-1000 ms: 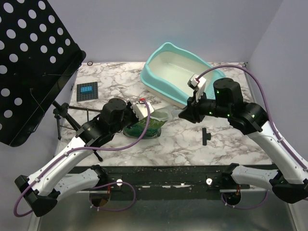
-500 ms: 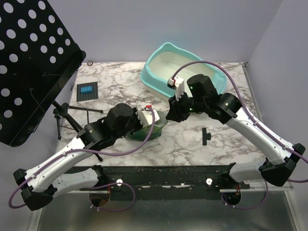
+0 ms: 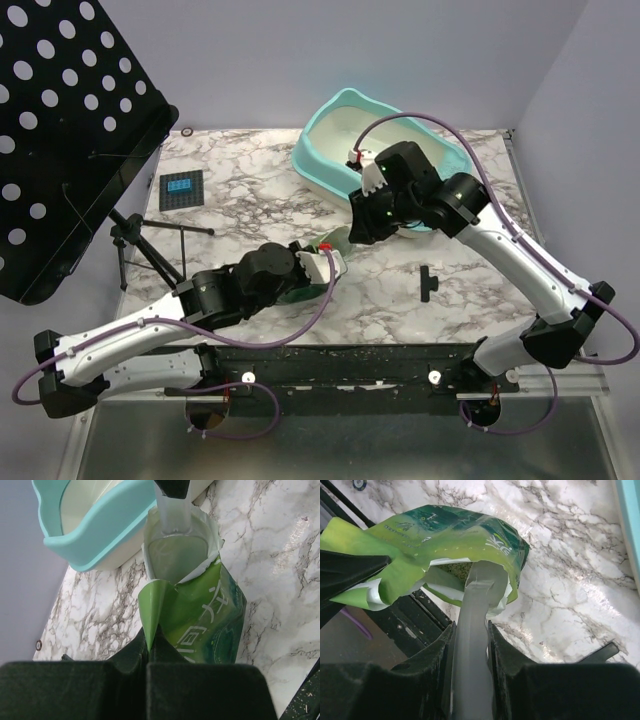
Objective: Fill the litter box with clean litter
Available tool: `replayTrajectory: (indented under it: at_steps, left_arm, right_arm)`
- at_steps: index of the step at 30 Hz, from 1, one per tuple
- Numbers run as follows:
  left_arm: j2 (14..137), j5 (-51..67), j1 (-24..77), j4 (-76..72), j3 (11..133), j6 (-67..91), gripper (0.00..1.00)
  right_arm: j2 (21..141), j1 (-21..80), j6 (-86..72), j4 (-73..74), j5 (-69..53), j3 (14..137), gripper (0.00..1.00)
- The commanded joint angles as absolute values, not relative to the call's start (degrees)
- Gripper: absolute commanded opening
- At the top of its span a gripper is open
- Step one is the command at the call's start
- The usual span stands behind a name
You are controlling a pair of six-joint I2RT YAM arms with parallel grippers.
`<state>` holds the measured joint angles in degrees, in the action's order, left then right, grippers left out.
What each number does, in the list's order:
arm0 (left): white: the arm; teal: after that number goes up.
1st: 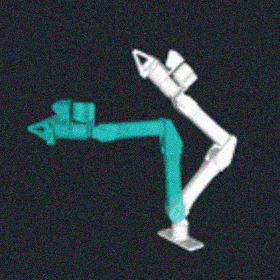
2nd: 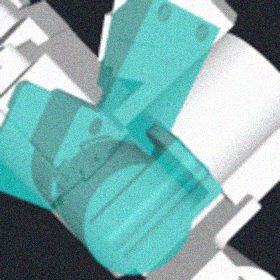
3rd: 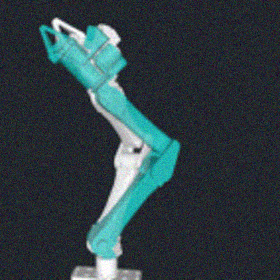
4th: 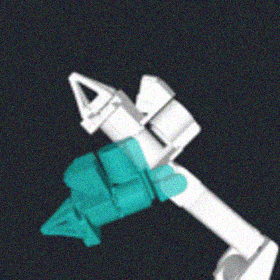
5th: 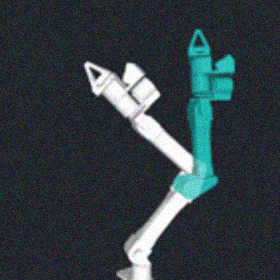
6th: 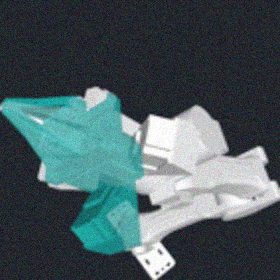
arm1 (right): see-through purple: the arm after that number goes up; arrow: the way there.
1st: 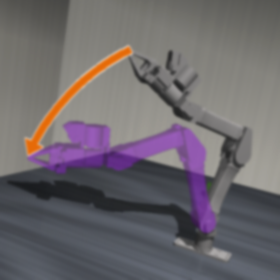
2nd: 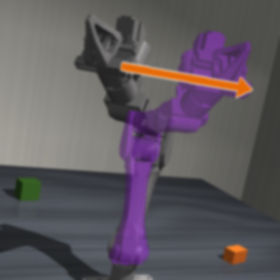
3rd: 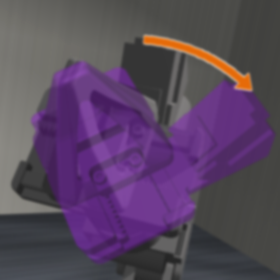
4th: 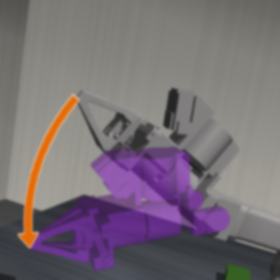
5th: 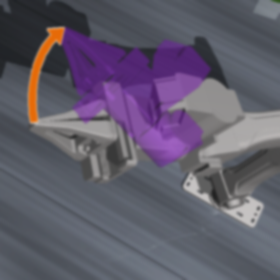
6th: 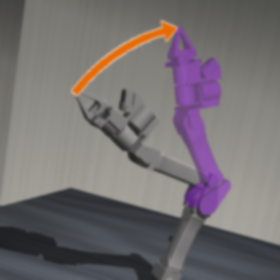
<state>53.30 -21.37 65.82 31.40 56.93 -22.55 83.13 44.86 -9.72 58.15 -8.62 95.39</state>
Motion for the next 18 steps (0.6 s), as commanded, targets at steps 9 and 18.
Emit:
replayTrajectory:
  at_steps: [9, 18]
  left_arm:
    - [43.2, -20.3, 67.1, 20.9, 46.2, -26.5, 0.0]
    - [43.4, -22.9, 67.8, 16.1, 41.4, -28.7, 0.0]
  right_arm:
    - [92.4, 41.4, -11.4, 59.1, -13.0, 92.3, 0.0]
    - [94.0, 37.5, -13.6, 46.8, -23.5, 79.8, 0.0]
